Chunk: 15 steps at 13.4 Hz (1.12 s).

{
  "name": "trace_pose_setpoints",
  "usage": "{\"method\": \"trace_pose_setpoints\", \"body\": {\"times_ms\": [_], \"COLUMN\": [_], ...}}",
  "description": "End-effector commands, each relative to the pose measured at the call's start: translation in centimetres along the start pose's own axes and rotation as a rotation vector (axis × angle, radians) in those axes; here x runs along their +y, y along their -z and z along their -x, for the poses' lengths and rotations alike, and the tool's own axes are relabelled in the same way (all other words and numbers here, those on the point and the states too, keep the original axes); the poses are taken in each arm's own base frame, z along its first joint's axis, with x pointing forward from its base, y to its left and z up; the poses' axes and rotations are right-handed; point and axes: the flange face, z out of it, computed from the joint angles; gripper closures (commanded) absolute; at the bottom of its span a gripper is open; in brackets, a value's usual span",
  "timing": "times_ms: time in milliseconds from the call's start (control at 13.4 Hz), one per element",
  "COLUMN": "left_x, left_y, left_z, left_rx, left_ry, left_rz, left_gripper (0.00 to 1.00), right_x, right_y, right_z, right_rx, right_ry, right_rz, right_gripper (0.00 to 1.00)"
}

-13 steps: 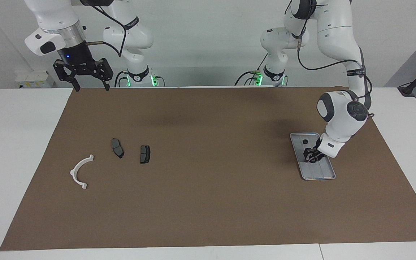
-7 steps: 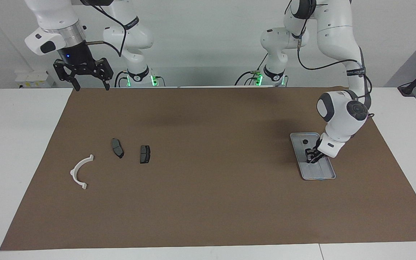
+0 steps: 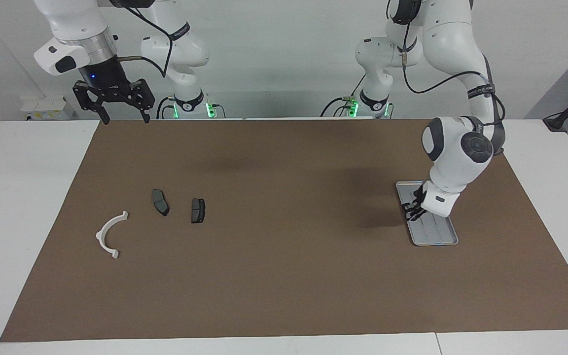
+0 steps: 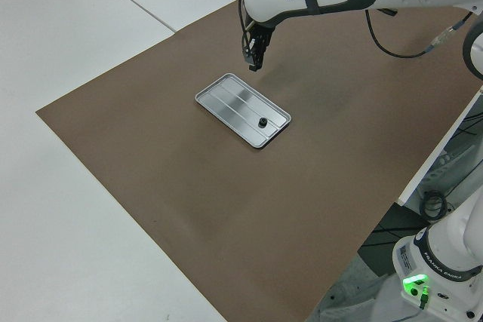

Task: Place bearing gear from tray to pile
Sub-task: 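Carry the bearing with the left gripper to mid-table and release it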

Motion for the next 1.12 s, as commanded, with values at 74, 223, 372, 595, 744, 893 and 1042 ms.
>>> {"method": "trace_pose_setpoints", "body": {"times_ms": [74,223,372,595,744,893,1042], "left_x": [10.8,14.9,16.9,16.8,16.5,16.5,16.5], "left_y": [-0.5,-1.9,-4.8,-7.7,-8.5,-8.6,-8.5], "left_z": [4.9,7.4,9.8,11.5,11.9,12.0,11.9], "left_rx": [0.031,0.055,0.031,0.038,0.029,0.030,0.034], "left_ry": [0.111,0.153,0.141,0.155,0.154,0.154,0.155], "left_rz": [0.009,0.034,0.005,0.013,0.002,0.003,0.008], "left_gripper": [1.00,1.00,1.00,1.00,0.99,0.98,0.96], "right_x": [-0.2,-0.2,-0.3,-0.3,-0.3,-0.3,-0.3], "right_y": [0.3,0.3,0.2,0.2,0.2,0.2,0.2], "right_z": [0.7,0.7,0.7,0.7,0.7,0.7,0.7], "right_rx": [-0.006,-0.007,-0.007,-0.007,-0.007,-0.007,-0.010], "right_ry": [-0.011,-0.008,-0.005,-0.005,-0.003,-0.005,-0.009], "right_rz": [-0.018,-0.018,-0.018,-0.018,-0.018,-0.018,-0.020], "right_gripper": [0.00,0.00,0.00,0.00,0.00,0.00,0.00]}}
